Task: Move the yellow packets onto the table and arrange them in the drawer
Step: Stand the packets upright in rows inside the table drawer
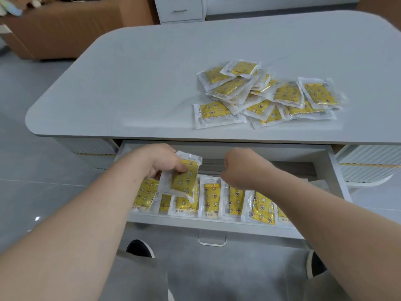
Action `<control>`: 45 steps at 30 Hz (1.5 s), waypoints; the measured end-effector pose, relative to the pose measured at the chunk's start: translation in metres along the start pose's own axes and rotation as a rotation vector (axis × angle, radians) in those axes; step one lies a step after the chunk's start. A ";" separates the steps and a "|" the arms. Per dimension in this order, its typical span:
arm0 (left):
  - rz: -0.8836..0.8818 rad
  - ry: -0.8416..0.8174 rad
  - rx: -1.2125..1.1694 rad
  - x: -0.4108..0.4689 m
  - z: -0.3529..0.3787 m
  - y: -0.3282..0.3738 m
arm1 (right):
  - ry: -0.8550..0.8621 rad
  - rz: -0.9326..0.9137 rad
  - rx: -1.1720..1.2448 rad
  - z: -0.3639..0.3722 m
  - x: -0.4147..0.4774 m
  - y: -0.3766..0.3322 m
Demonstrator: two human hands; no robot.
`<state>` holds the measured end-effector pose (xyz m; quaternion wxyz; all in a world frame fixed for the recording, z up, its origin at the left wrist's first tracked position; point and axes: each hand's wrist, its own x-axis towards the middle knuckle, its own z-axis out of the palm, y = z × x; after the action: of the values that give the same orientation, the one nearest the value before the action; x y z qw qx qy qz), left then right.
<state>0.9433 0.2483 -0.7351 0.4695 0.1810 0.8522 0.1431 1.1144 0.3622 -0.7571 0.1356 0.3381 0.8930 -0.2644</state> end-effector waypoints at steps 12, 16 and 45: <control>-0.163 0.082 0.125 0.039 -0.002 -0.061 | 0.002 0.008 -0.066 0.014 0.013 -0.010; -0.109 0.187 0.473 0.038 0.002 -0.067 | 0.009 0.006 -0.069 0.017 0.013 -0.011; 0.712 0.825 0.419 -0.019 0.044 0.054 | 0.549 0.322 1.097 -0.068 0.001 0.022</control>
<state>0.9998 0.2911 -0.7210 -0.0243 0.4747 0.8613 0.1793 1.1241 0.4151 -0.7099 -0.2533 0.5441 0.5678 -0.5634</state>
